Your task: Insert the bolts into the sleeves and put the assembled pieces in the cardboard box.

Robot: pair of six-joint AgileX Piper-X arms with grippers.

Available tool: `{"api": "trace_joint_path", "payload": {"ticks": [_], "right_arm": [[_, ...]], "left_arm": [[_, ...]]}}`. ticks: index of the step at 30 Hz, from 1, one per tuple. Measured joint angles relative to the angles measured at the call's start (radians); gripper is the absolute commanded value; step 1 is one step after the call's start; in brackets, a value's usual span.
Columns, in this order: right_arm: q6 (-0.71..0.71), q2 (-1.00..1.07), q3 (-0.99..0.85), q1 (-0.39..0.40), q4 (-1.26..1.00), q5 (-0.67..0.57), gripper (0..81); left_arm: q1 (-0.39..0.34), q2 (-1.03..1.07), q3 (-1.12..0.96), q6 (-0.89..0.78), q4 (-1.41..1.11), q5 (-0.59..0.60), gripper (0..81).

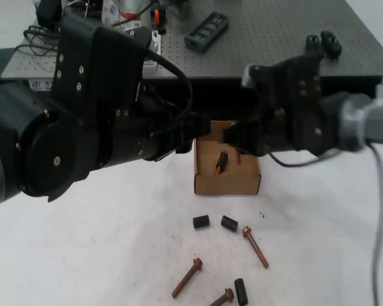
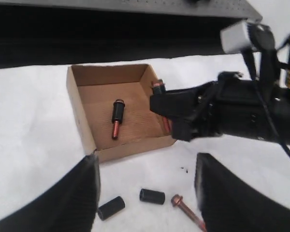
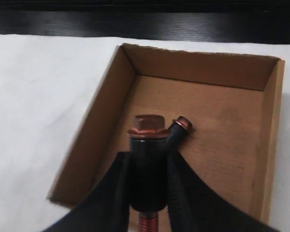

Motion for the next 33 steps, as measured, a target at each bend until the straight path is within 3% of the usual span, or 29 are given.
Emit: {"api": "trace_joint_path", "payload": {"ticks": [7,14,16,21,23,29,33], "right_arm": [[0.0,0.158,-0.159,0.0,0.133,0.019,0.9],[-0.001,0.179,-0.165,0.0,0.159,0.021,30.5],[-0.001,0.179,-0.171,0.0,0.155,0.018,34.5],[-0.005,0.117,-0.169,-0.003,0.147,-0.056,33.9],[-0.049,-0.017,-0.171,-0.003,0.261,-0.084,33.9],[-0.149,-0.213,-0.145,0.012,0.566,-0.044,33.9],[-0.184,-0.215,-0.04,0.058,0.664,0.002,33.9]], "left_arm": [[0.005,0.0,0.0,0.019,0.021,-0.005,41.2],[0.005,0.0,0.0,0.027,0.023,-0.011,41.2],[0.005,0.0,0.0,0.03,0.025,-0.011,41.2],[0.005,0.0,0.0,0.034,0.025,-0.011,41.2],[0.008,0.0,0.0,0.045,0.025,-0.011,41.2],[0.008,0.0,0.0,0.056,0.025,-0.011,41.2],[0.014,0.0,0.0,0.063,0.025,-0.011,41.2]]}}
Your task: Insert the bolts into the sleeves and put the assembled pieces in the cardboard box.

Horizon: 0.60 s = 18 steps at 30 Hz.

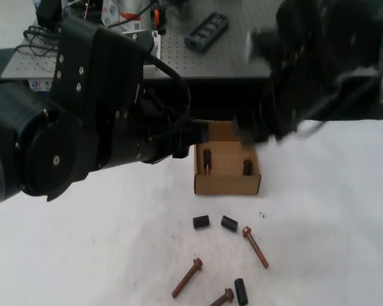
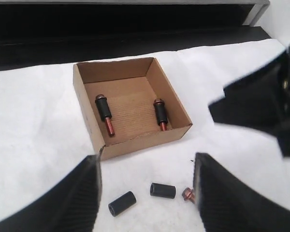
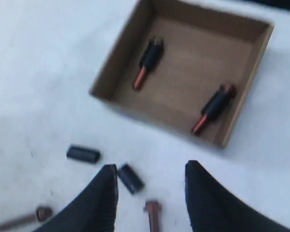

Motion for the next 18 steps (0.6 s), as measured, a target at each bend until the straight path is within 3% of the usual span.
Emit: {"api": "trace_joint_path", "payload": {"ticks": [6,13,18], "right_arm": [[-0.004,0.152,0.087,0.047,-0.003,0.042,33.9],[-0.005,0.218,0.087,0.047,-0.014,0.063,33.7],[-0.009,0.219,0.087,0.047,-0.025,0.081,15.3]], "left_arm": [[0.0,0.0,0.0,0.023,0.0,0.0,41.2],[0.0,0.0,0.0,0.038,0.0,0.0,41.2],[0.0,0.0,0.0,0.038,0.009,0.0,41.2]]}}
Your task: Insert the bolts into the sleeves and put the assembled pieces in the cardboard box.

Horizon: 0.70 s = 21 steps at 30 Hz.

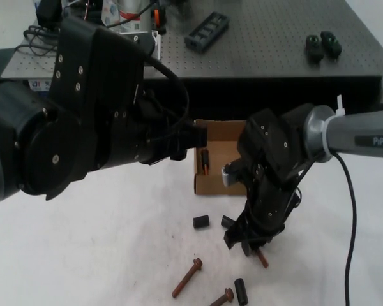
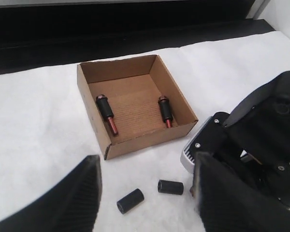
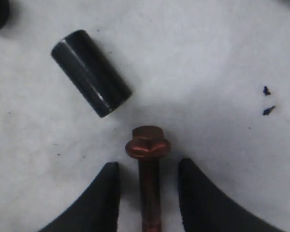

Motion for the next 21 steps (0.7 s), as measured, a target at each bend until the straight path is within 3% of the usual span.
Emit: {"api": "trace_joint_path", "payload": {"ticks": [3,8,11,14,21], "right_arm": [[-0.019,0.0,0.0,0.0,-0.015,0.002,1.4],[-0.055,0.0,0.0,0.0,-0.021,0.002,2.3],[-0.06,-0.021,0.013,-0.017,-0.025,-0.002,2.3],[-0.059,-0.115,0.053,-0.061,-0.032,-0.001,2.3],[-0.059,-0.446,0.242,-0.181,-0.037,-0.024,2.3]], "left_arm": [[0.0,0.0,0.0,0.009,0.019,0.0,41.2],[0.0,0.003,0.0,0.088,0.101,0.013,41.2],[0.002,0.083,-0.003,0.154,0.144,0.11,41.2],[0.002,0.184,-0.027,0.237,0.203,0.21,41.2],[-0.015,0.383,-0.171,0.393,0.337,0.245,41.1]]}}
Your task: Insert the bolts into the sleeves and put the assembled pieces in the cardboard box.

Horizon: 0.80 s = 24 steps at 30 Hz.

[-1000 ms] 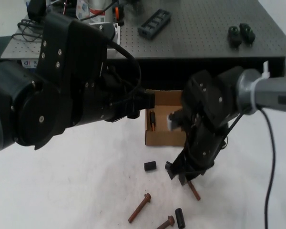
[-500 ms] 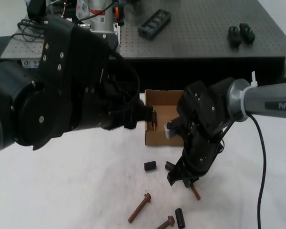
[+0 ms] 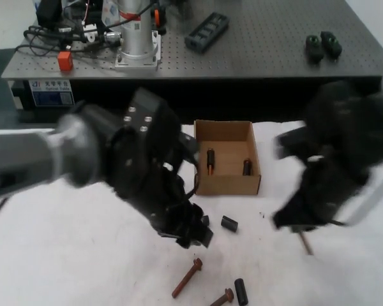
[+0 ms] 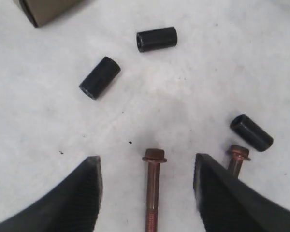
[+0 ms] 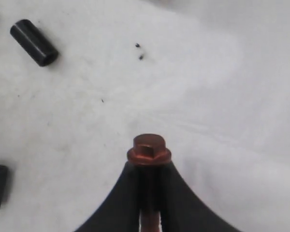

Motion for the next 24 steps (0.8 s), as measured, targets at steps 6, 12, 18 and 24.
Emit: {"api": "trace_joint_path", "payload": {"ticks": [6,12,18,24], "right_arm": [[0.024,-0.258,0.219,-0.086,0.007,-0.047,2.3],[0.045,-0.458,0.361,-0.142,0.018,-0.056,2.3],[0.048,-0.488,0.372,-0.146,0.048,-0.069,2.3],[0.065,-0.488,0.372,-0.146,0.048,-0.107,2.3]], "left_arm": [[-0.053,0.181,-0.244,0.06,0.185,0.046,36.8],[-0.102,0.23,-0.331,0.074,0.211,0.013,36.8],[-0.103,0.269,-0.391,0.161,0.213,-0.095,36.8],[-0.029,0.32,-0.42,0.33,0.211,-0.197,36.8]]}}
